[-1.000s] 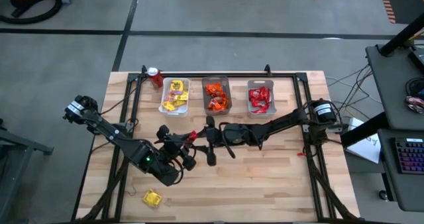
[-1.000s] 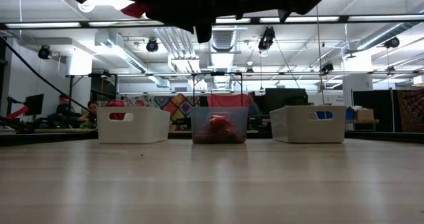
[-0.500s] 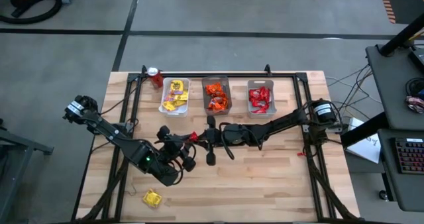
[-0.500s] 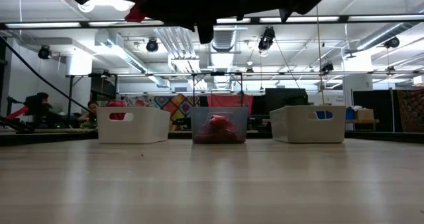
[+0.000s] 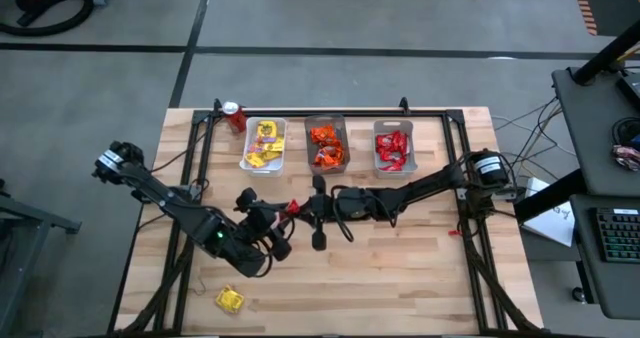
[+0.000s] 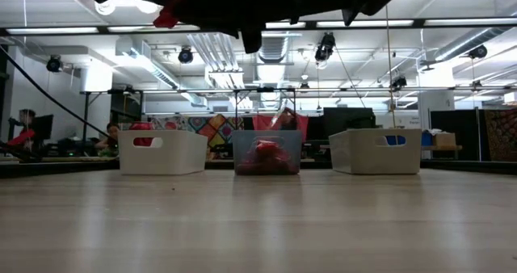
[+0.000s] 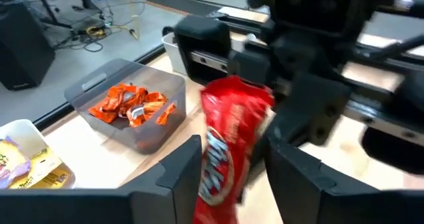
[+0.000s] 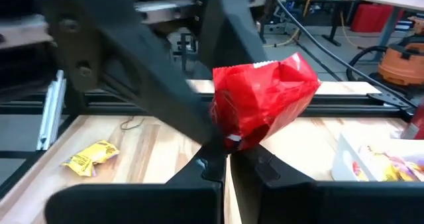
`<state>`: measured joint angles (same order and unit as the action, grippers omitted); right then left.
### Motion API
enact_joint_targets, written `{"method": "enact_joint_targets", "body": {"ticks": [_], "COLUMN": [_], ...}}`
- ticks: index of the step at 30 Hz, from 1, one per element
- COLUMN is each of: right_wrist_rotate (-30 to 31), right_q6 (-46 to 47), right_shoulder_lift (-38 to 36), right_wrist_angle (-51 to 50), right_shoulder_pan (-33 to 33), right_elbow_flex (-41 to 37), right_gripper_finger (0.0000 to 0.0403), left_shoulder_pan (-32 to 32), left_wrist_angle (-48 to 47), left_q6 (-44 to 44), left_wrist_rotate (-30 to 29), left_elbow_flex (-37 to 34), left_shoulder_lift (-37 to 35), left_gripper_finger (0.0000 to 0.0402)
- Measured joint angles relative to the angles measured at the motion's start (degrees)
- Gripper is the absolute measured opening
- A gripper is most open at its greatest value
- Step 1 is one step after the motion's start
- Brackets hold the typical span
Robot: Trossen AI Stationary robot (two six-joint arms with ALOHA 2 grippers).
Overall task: Sort candy
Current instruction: Put the red chocolate into the gray bin
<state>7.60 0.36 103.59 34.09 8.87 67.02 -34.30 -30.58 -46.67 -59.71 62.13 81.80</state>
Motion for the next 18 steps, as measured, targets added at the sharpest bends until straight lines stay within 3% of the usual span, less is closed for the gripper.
{"method": "enact_joint_targets", "body": {"ticks": [9, 14, 18], "right_wrist_rotate": [0.2, 3.6, 13.3], "right_q6": [0.8, 2.3, 2.9], "right_shoulder_lift": [-2.2, -6.5, -11.8], "right_wrist_angle": [-7.8, -23.5, -41.0], "right_shoulder_pan": [-0.7, -2.2, -3.7], "right_elbow_flex": [0.0, 0.0, 0.0], "right_gripper_finger": [0.0009, 0.0009, 0.0009], "left_shoulder_pan": [0.0, 0.0, -0.1], "left_wrist_angle": [-3.7, -8.3, -9.9], "left_q6": [4.1, 4.1, 4.0], "left_wrist_rotate": [5.8, 10.3, 12.7], "left_elbow_flex": [0.1, 0.1, 0.1], "left_shoulder_lift": [-3.2, -6.0, -7.7], "left_gripper_finger": [0.0155, 0.0155, 0.0155]}}
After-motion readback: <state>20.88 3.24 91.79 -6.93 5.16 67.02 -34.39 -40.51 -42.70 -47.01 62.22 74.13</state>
